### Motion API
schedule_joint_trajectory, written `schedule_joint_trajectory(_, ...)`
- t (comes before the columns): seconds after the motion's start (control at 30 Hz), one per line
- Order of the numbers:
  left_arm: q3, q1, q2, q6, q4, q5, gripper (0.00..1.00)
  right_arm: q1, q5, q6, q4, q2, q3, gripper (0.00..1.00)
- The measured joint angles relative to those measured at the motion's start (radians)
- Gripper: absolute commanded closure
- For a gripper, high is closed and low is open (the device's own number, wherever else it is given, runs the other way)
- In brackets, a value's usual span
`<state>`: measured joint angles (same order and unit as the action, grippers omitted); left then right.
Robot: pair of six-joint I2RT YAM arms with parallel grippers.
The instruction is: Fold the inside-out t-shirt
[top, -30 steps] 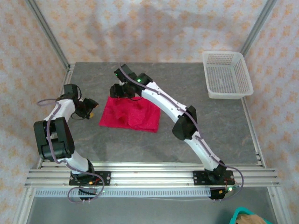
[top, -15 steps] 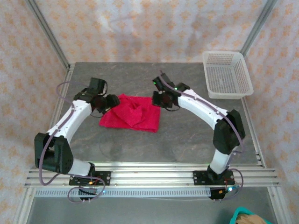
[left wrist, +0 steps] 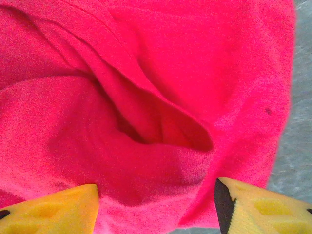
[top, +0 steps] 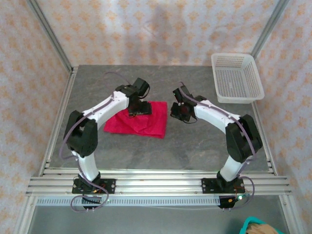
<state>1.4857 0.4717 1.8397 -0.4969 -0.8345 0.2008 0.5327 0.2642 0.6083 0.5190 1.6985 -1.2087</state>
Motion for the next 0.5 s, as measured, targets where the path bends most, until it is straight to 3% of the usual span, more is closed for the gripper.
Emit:
schedule_joint_trajectory(0.07, 0.008, 0.005, 0.032, 0.003, -0.015, -0.011, 0.48, -0.001, 0.007, 0.001, -0.009, -0.002, 0.0, 0.78)
schedule_joint_trajectory(0.2, 0.007, 0.004, 0.055, 0.01, -0.048, -0.051, 0.82, -0.001, 0.031, 0.006, -0.021, -0.002, -0.003, 0.78)
schedule_joint_trajectory(0.27, 0.005, 0.004, 0.051, 0.006, -0.053, -0.077, 0.92, 0.0, 0.055, 0.019, -0.04, 0.005, -0.01, 0.78)
schedule_joint_trajectory(0.5, -0.1, -0.017, -0.066, -0.027, -0.067, -0.143, 0.95, 0.055, 0.128, 0.092, -0.167, 0.168, -0.113, 0.81)
